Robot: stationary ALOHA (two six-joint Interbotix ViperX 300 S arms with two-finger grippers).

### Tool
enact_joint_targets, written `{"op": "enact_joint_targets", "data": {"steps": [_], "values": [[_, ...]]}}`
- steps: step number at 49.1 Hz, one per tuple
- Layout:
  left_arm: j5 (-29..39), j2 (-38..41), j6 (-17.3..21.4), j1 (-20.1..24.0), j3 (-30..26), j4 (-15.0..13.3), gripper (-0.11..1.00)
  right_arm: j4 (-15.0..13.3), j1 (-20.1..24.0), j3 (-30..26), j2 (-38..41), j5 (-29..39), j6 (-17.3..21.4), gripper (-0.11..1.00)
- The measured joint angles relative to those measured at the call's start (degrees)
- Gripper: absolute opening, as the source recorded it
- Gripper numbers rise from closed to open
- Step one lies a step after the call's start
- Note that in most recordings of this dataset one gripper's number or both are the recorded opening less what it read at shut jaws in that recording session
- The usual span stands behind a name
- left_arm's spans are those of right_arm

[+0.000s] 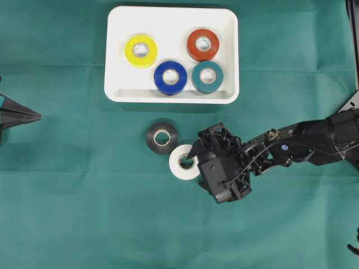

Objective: Put the tape into the white case with the right arm.
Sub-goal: 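Move the right gripper over the white tape roll and grasp it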

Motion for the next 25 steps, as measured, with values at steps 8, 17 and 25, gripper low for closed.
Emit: {"op": "enact_joint_targets", "data": {"steps": [8,17,25], "values": [[0.0,0.0,0.1,0.0,0.0,-0.1,0.00,0.0,0.5,-1.4,1.1,2.3,-0.1,0.50],[0.0,0.0,0.1,0.0,0.0,-0.1,0.00,0.0,0.5,-2.2,1.7,3.1,0.0,0.36],[0.0,0.0,0.0,0.0,0.0,-0.1,0.00,0.1,0.7,-2.7,1.7,4.2,0.1,0.10]]}}
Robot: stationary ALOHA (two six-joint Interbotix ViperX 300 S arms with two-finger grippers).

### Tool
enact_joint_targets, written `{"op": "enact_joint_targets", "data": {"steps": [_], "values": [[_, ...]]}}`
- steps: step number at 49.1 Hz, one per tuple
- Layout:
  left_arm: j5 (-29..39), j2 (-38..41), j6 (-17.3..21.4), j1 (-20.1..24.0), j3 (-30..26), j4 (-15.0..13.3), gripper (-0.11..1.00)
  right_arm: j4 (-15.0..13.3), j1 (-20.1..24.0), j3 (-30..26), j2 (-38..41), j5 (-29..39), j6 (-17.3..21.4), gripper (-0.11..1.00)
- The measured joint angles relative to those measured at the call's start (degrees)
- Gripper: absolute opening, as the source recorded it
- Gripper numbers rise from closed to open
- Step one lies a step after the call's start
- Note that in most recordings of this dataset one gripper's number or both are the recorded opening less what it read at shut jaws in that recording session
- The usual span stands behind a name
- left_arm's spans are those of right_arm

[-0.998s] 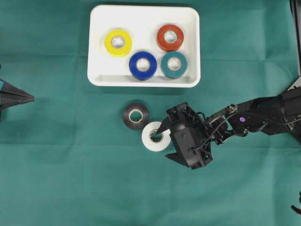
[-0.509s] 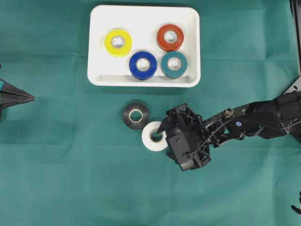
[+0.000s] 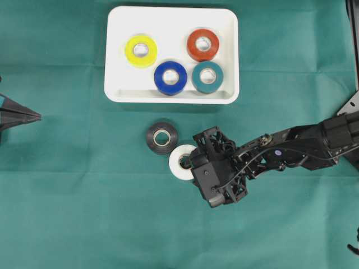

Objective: Put the tape into the white case with the right arm.
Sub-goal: 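Move the right gripper over the white tape roll and grasp it, then lift the white roll and carry it into the tray's lower left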

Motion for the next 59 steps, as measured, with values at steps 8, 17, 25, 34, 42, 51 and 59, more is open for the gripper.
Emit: {"op": "enact_joint_targets", "data": {"steps": [8,17,25,34,42,51,59], "values": [[0.0,0.0,0.0,0.0,0.0,0.1,0.00,-0.1,0.0,-0.4,0.1,1.2,-0.2,0.07],[0.0,0.0,0.0,0.0,0.0,0.1,0.00,-0.1,-0.1,-0.4,0.1,1.3,-0.2,0.07],[0.0,0.0,0.0,0.0,0.0,0.1,0.00,-0.1,0.1,-0.4,-0.2,1.5,-0.2,0.07],[0.0,0.0,0.0,0.0,0.0,0.1,0.00,-0.1,0.3,-0.4,-2.5,2.5,-0.2,0.04],[0.0,0.0,0.0,0.0,0.0,0.0,0.00,0.0,0.4,-0.4,-5.5,5.1,-0.2,0.02],[0.0,0.0,0.1,0.0,0.0,0.1,0.00,-0.1,0.4,-0.4,-6.3,6.9,-0.1,0.02],[0.0,0.0,0.0,0.0,0.1,0.1,0.00,-0.1,0.7,-0.4,-6.3,7.0,0.2,0.02]]}}
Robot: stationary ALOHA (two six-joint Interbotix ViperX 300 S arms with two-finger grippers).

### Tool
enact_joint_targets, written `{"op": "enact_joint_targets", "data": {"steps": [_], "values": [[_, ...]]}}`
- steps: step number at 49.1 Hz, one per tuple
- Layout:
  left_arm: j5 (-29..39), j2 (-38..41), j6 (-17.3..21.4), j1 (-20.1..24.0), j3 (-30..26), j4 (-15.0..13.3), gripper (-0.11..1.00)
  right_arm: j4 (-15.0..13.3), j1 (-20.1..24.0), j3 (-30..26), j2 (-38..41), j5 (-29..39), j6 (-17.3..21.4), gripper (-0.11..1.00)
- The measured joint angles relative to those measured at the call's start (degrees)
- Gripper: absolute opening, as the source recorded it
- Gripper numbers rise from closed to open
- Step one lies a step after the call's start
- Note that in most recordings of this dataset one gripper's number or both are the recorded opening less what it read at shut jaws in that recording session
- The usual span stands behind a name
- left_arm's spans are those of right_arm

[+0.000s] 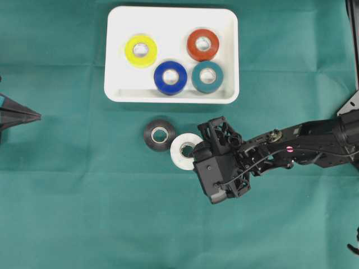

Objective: Put the tape into the white case with the right arm.
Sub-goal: 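Lift the white roll and carry it into the tray's lower left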

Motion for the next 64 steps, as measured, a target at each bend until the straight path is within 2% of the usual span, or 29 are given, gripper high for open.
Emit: {"op": "enact_joint_targets", "data": {"steps": [13,24,39,49,64], "values": [[0.0,0.0,0.0,0.0,0.0,0.0,0.00,0.1,0.7,-1.4,0.0,-1.4,0.2,0.02],[0.0,0.0,0.1,0.0,-0.1,-0.1,0.00,0.1,0.8,-6.4,4.2,-4.4,0.2,0.02],[0.0,0.0,0.1,0.0,-0.1,-0.1,0.00,0.1,0.8,-14.8,10.1,-4.4,0.0,0.02],[0.0,0.0,0.0,0.0,-0.1,-0.1,0.00,0.1,0.7,-16.5,11.4,-3.2,0.0,0.02],[0.0,0.0,0.0,0.0,-0.1,0.0,0.00,0.1,-4.1,-17.7,11.4,-1.1,0.1,0.02]]}}
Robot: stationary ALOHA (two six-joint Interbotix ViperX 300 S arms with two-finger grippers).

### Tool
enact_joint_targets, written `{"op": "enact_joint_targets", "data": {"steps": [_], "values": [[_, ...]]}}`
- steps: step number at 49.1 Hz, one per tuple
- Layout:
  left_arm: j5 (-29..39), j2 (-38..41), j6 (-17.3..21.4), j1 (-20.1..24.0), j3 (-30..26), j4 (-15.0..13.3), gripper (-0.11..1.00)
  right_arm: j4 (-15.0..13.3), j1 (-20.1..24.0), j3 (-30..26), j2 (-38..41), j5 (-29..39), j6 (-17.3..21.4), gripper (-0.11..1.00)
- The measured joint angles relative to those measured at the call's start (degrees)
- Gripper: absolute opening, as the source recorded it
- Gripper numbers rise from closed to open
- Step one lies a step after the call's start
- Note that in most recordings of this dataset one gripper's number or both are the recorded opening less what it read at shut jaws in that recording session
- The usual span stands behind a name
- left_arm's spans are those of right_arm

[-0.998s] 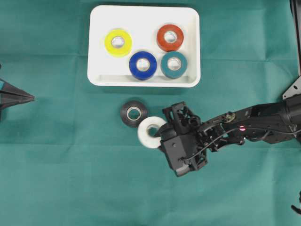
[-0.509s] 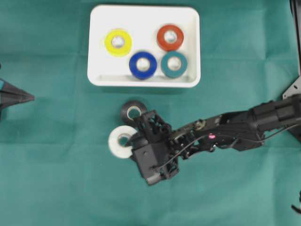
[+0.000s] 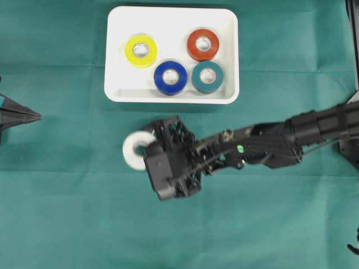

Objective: Put the tape into the white case with the right arm.
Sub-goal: 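Lift the white roll and carry it into the tray's lower left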

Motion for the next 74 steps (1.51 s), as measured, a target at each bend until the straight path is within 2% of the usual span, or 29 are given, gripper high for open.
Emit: {"op": "enact_joint_targets", "data": {"steps": [16,43,74], "values": [[0.0,0.0,0.1,-0.1,0.0,0.0,0.00,-0.1,-7.5,-2.1,0.0,0.0,-0.4,0.02],[0.0,0.0,0.0,0.0,0.0,-0.1,0.00,0.0,-14.9,-2.2,0.0,-0.3,-0.4,0.02],[0.0,0.0,0.0,0.0,0.0,-0.1,0.00,0.0,-16.7,-2.2,1.3,-1.1,0.1,0.03]]}}
